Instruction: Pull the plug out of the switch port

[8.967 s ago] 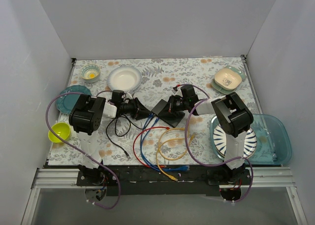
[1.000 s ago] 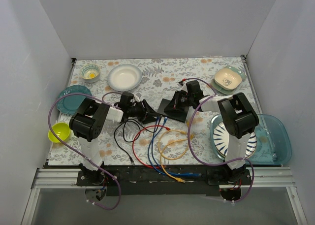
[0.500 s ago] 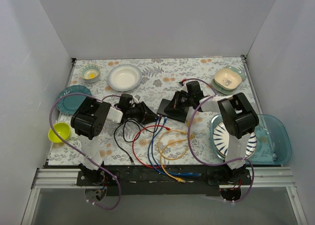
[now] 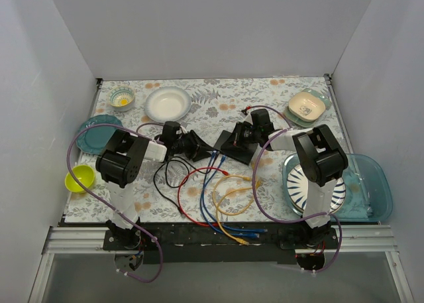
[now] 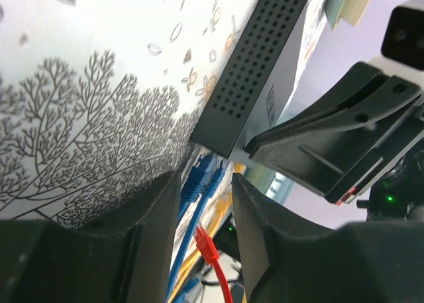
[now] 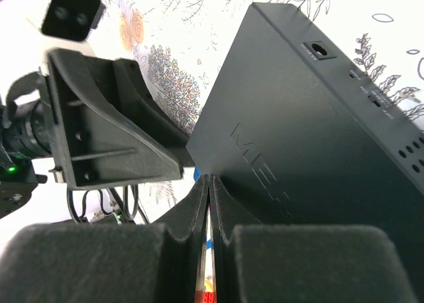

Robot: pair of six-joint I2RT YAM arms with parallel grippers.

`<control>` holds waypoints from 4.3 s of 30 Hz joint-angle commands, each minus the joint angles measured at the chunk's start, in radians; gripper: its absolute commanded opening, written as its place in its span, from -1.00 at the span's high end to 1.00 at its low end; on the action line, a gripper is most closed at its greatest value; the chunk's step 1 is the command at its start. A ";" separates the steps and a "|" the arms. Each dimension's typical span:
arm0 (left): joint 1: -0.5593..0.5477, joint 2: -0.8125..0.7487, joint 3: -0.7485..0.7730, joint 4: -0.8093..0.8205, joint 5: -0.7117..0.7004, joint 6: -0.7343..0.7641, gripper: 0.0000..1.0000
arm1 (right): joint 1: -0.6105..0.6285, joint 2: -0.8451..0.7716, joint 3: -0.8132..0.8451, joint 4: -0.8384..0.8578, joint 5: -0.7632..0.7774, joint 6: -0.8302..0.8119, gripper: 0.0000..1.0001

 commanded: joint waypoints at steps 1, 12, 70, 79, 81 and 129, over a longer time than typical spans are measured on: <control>0.014 -0.027 -0.003 -0.117 -0.201 0.087 0.21 | 0.002 0.044 0.012 -0.085 0.054 -0.044 0.82; 0.015 0.035 0.034 -0.096 -0.071 0.135 0.17 | 0.004 0.000 0.040 -0.169 0.117 -0.110 0.74; -0.026 0.102 0.081 -0.140 -0.017 0.265 1.00 | 0.031 -0.111 0.014 -0.269 0.201 -0.222 0.70; -0.028 0.099 0.071 -0.128 -0.011 0.270 1.00 | 0.108 -0.137 0.046 -0.350 0.254 -0.300 0.70; -0.028 0.099 0.069 -0.130 -0.008 0.270 1.00 | 0.114 -0.117 0.058 -0.360 0.257 -0.302 0.71; 0.049 -0.087 0.104 -0.062 0.134 0.198 0.34 | -0.019 0.001 0.159 -0.312 0.223 -0.130 0.63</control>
